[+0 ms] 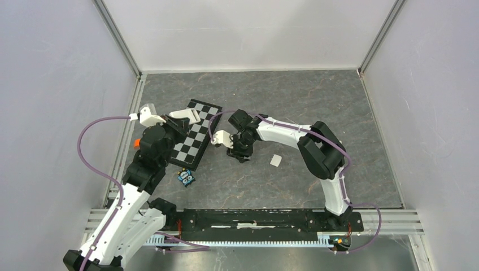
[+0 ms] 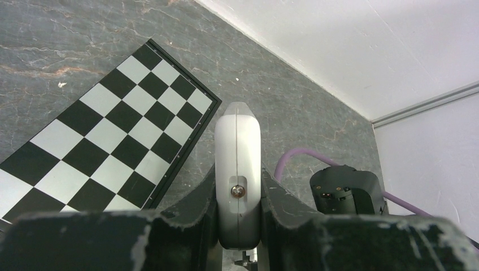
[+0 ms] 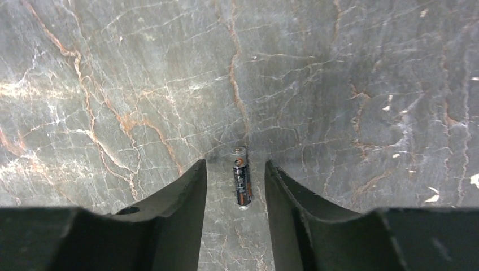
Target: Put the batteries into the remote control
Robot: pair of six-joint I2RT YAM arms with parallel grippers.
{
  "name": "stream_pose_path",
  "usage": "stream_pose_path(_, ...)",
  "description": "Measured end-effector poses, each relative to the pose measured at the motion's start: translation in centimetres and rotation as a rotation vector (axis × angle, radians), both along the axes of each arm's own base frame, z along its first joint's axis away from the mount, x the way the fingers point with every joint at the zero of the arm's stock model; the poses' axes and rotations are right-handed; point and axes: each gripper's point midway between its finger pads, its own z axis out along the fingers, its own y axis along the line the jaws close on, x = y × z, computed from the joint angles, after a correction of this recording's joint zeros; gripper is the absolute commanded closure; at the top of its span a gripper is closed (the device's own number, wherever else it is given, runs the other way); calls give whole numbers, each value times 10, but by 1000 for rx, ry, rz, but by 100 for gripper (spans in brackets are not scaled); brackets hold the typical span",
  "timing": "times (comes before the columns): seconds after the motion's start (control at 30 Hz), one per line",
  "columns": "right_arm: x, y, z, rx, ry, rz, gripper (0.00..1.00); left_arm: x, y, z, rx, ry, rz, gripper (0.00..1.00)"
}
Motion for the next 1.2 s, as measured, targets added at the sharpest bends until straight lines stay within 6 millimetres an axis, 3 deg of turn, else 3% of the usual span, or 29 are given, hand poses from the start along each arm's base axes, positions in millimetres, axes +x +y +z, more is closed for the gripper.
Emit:
stream_pose_path(0.13, 2, 1, 8, 41, 8, -98, 46, 0, 0, 2, -1, -1, 1, 98)
stream_pose_path(0.3, 1, 1, 42, 167, 23, -321, 48, 2, -4, 5, 1, 6, -23, 98)
stream_pose_path(0.4, 9, 6, 68, 265, 43, -542, 50, -1, -2, 3, 12, 27, -19, 98)
stream_pose_path(0.53, 21, 6, 86, 366, 113, -918, 50, -9, 7, 6, 43, 27, 1, 98)
stream_pose_path(0.77, 19, 7, 80, 409, 234, -1464, 47, -33, 27, 30, 78, -42, 35, 98)
stream_pose_path(1.0, 14, 25, 59, 338, 375, -1741, 56, -60, 45, 39, 93, -97, 72, 98)
stream_pose_path(1.2, 9, 10, 40, 257, 384, -1914, 57, -64, 47, 40, 99, -104, 66, 98)
